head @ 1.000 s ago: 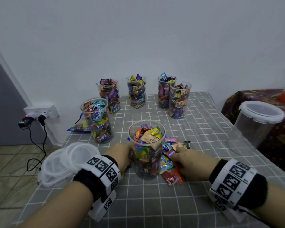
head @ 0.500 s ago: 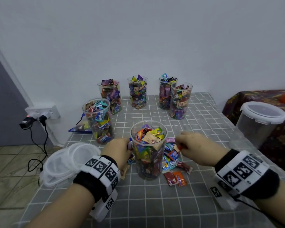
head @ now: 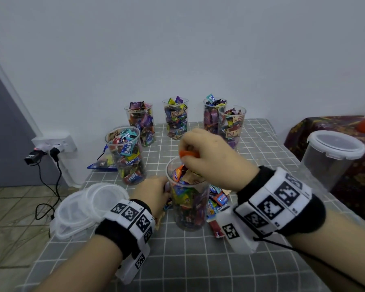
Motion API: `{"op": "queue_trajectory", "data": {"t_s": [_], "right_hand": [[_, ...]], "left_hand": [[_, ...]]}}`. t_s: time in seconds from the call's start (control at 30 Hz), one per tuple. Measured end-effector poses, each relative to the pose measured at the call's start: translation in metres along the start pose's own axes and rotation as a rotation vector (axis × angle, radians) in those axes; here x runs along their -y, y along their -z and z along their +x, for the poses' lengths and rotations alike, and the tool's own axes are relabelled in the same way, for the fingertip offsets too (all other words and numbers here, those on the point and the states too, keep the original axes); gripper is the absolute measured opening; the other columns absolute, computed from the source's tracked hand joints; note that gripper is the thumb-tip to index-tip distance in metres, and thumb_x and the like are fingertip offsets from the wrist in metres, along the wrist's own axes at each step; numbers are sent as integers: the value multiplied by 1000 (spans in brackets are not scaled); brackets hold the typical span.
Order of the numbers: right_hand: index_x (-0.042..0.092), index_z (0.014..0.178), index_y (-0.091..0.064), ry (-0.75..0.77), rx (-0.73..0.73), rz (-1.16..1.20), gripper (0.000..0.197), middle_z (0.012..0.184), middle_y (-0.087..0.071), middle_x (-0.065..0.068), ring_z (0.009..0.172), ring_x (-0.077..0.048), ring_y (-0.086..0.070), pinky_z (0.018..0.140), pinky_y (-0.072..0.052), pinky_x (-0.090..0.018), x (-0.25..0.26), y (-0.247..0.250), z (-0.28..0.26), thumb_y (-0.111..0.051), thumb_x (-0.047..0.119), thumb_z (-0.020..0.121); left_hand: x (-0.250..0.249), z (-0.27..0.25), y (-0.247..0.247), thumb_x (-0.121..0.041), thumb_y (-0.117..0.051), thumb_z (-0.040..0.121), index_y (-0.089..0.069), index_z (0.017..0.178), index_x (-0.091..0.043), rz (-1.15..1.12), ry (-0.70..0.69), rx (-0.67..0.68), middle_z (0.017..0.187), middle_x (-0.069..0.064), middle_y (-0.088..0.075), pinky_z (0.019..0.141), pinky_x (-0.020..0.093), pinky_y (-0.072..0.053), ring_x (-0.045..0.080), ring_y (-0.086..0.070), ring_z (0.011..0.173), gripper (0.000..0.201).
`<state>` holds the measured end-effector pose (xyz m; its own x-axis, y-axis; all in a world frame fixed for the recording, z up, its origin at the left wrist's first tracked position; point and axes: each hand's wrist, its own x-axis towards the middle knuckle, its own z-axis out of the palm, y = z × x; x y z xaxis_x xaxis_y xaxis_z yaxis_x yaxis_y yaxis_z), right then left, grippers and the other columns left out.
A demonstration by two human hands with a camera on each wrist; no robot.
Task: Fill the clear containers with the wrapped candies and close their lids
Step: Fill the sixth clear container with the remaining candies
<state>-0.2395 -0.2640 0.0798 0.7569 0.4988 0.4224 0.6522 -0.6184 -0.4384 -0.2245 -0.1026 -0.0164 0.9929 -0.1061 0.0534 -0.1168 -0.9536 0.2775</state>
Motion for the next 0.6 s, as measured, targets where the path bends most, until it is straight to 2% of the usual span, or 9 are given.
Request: {"op": "queue_trajectory", "data": {"t_s": [0.07, 0.17, 0.3, 0.4, 0.47, 0.53, 0.6], "right_hand": [[9, 87, -55, 16, 60, -4, 4, 90, -50, -3, 84, -18, -46, 71, -32, -26, 2, -9, 3, -55, 6, 84], [6, 95, -58, 27, 88, -39, 11, 96, -52, -4, 86, -15, -44, 70, -29, -24, -1, -17, 4, -56, 8, 84], [15, 102, -61, -43, 47, 16, 14, 113, -53, 1, 101, -11, -47, 87, -36, -24, -10, -11, 0, -57, 16, 89], [18, 108, -61, -141, -41, 98, 20, 112, -53, 7, 106, -6, -47, 93, -37, -24, -20, -5, -8, -60, 26, 90], [23, 119, -55, -237, -17, 206, 38, 116, -51, 12, 112, -3, -47, 97, -37, -23, -27, -3, -16, -66, 38, 85], [24, 134, -43, -335, 99, 319, 70, 125, -46, 13, 117, -4, -45, 98, -39, -24, -32, -3, -23, -73, 48, 76], [22, 143, -28, -395, 200, 434, 98, 129, -40, 14, 115, -1, -45, 92, -40, -15, -36, -7, -29, -77, 52, 63]], "left_hand": [[0, -1, 0, -21, -50, 91, -55, 90, -18, -6, 1, -14, 101, 5, -59, 70, 26, -36, 24, -57, 100, 6], [0, -2, 1, -22, -50, 92, -58, 95, -16, -21, -12, -21, 106, 5, -61, 70, 24, -35, 23, -57, 99, 10], [0, -3, 3, -23, -49, 93, -60, 104, -15, -46, -22, -22, 112, 6, -62, 74, 24, -37, 23, -57, 104, 17], [0, -4, 3, -23, -48, 94, -61, 105, -12, -54, -13, -39, 112, 8, -63, 76, 26, -39, 24, -58, 104, 19], [-1, -5, 3, -22, -49, 94, -61, 105, -13, -63, -7, -36, 111, 8, -63, 76, 26, -39, 24, -58, 103, 19], [0, -4, 3, -21, -51, 92, -62, 105, -14, -96, 2, -31, 110, 7, -64, 78, 27, -41, 23, -58, 102, 18], [2, -4, 4, -22, -53, 92, -63, 105, -15, -135, 12, -44, 107, 7, -64, 81, 29, -45, 23, -59, 100, 19]]}}
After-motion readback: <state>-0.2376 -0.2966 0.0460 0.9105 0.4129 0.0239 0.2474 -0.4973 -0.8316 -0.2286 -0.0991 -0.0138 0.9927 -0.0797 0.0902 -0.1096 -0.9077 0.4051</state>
